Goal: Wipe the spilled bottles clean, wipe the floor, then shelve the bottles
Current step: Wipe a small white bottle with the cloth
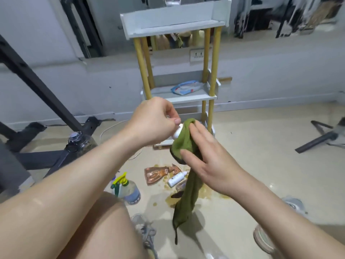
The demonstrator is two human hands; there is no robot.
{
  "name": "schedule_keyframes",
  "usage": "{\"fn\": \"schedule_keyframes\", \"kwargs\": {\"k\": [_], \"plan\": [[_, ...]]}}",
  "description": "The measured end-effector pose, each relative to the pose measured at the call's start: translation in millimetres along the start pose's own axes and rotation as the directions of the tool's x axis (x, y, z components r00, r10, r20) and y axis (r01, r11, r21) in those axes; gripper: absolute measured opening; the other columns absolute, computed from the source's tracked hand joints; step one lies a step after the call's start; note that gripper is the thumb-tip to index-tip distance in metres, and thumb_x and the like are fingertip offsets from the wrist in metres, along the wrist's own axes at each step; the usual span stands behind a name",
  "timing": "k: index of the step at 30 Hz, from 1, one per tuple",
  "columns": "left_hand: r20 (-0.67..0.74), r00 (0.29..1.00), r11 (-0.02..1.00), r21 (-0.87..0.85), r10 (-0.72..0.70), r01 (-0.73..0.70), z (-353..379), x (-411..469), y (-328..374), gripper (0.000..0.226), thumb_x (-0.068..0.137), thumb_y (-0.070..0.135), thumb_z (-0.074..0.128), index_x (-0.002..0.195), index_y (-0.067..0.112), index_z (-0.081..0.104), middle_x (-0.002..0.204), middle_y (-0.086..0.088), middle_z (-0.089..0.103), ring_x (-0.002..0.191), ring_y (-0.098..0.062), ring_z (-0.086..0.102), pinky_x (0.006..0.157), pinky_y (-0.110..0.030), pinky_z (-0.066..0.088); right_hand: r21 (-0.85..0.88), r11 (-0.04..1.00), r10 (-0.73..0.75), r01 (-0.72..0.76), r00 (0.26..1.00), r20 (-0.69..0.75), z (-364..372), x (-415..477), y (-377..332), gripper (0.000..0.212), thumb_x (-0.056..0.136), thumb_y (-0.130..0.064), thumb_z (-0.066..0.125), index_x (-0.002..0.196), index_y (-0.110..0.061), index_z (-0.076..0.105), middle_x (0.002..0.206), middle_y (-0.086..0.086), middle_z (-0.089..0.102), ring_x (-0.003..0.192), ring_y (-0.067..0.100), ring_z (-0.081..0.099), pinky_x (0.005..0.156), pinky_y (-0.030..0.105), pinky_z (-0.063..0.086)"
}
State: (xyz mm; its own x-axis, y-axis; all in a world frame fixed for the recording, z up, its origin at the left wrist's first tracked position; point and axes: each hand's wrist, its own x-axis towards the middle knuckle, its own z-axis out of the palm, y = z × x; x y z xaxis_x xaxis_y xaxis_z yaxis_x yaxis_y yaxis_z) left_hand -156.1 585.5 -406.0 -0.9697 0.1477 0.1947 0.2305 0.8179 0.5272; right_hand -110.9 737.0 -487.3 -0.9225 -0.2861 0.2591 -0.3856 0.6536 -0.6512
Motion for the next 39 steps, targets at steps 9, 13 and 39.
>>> {"fn": "schedule_keyframes", "kwargs": {"k": [9,13,39], "plan": [[-0.006,0.990,0.990,0.005,0.139,-0.139,34.4,-38.3,18.9,0.007,0.085,0.028,0.068,0.079,0.029,0.068,0.077,0.007,0.069,0.081,-0.017,0.064,0.072,-0.032,0.051,-0.070,0.973,0.229,-0.222,0.966,0.122,-30.2,-5.6,25.0,0.056,0.049,-0.069,0.077,0.083,-0.027,0.062,0.084,-0.008,0.063,0.087,0.017,0.060,0.079,0.046,0.052],[-0.001,0.976,0.973,-0.081,0.218,-0.218,23.8,-37.8,14.2,0.014,0.085,0.019,0.068,0.076,0.031,0.069,0.067,0.013,0.066,0.068,-0.007,0.063,0.071,-0.035,0.055,0.211,0.964,0.172,-0.161,0.984,-0.035,-18.1,-8.8,8.5,0.043,0.064,-0.033,0.088,0.096,-0.023,0.061,0.085,-0.007,0.068,0.082,0.013,0.064,0.075,0.041,0.054],[0.066,0.997,0.999,0.026,0.032,-0.034,44.3,-34.0,-35.6,0.013,0.087,0.017,0.068,0.085,0.028,0.075,0.080,0.004,0.071,0.080,-0.014,0.065,0.076,-0.029,0.051,0.694,0.491,0.488,-0.526,0.826,0.281,23.8,-33.8,72.0,0.042,0.093,-0.004,0.062,0.128,-0.027,0.059,0.116,0.000,0.062,0.103,0.012,0.061,0.080,0.029,0.052]]}}
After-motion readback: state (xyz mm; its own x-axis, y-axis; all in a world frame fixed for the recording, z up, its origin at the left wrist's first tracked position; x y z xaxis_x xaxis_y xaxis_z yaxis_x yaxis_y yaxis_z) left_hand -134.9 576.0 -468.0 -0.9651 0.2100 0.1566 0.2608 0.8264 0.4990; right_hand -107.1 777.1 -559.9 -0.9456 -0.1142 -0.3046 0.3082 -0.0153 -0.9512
